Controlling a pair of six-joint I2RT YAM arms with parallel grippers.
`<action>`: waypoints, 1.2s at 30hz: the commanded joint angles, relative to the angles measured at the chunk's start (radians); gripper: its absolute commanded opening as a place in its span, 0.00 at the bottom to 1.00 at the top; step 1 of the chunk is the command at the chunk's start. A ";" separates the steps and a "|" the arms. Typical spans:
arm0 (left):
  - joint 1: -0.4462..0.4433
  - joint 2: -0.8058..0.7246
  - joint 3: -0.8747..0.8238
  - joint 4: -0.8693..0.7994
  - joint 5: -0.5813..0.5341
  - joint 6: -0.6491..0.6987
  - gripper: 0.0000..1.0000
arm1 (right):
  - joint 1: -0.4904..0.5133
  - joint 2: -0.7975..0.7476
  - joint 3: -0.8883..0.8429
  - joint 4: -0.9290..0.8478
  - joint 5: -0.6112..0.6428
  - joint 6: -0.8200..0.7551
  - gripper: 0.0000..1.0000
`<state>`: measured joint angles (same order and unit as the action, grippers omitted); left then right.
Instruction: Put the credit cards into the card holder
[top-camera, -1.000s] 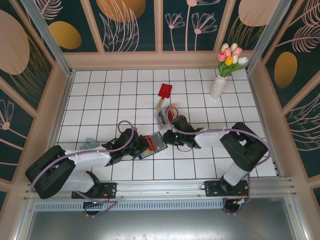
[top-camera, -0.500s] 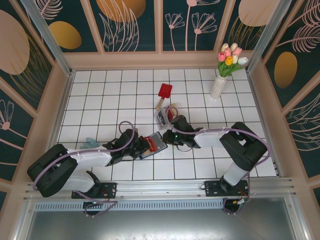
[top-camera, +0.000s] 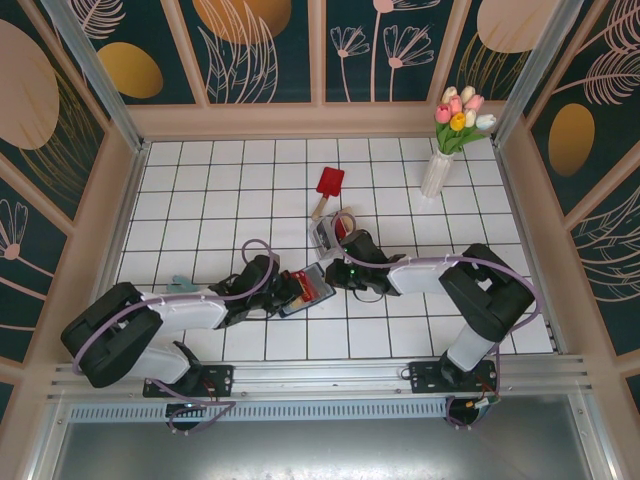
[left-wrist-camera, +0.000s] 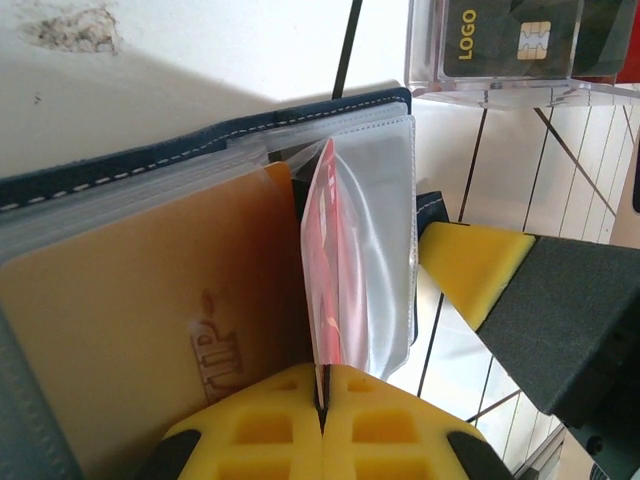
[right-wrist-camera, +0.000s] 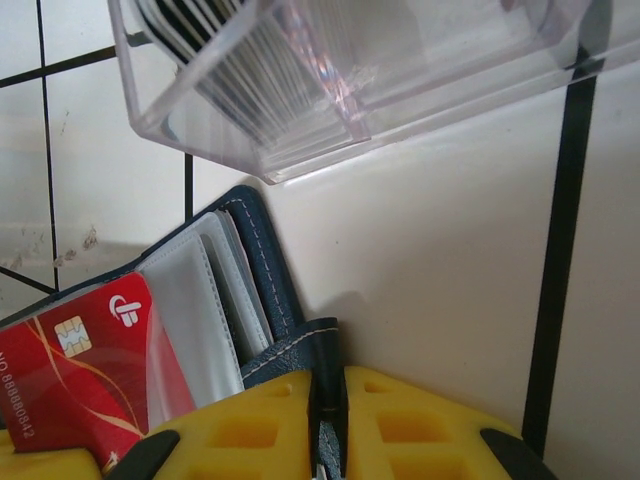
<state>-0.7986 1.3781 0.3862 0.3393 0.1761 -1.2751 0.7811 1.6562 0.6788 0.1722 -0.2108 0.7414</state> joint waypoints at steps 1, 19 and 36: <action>-0.009 -0.041 -0.061 -0.082 0.039 0.019 0.00 | 0.030 0.036 0.002 -0.062 -0.003 -0.004 0.15; -0.008 -0.108 -0.010 -0.272 -0.010 0.027 0.00 | 0.033 0.035 0.003 -0.062 0.006 0.006 0.15; -0.007 -0.122 -0.040 -0.250 0.030 -0.039 0.00 | 0.040 0.046 0.018 -0.066 0.008 0.002 0.15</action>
<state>-0.7986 1.2598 0.3706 0.1707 0.1799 -1.2957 0.8005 1.6653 0.6922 0.1688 -0.2058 0.7414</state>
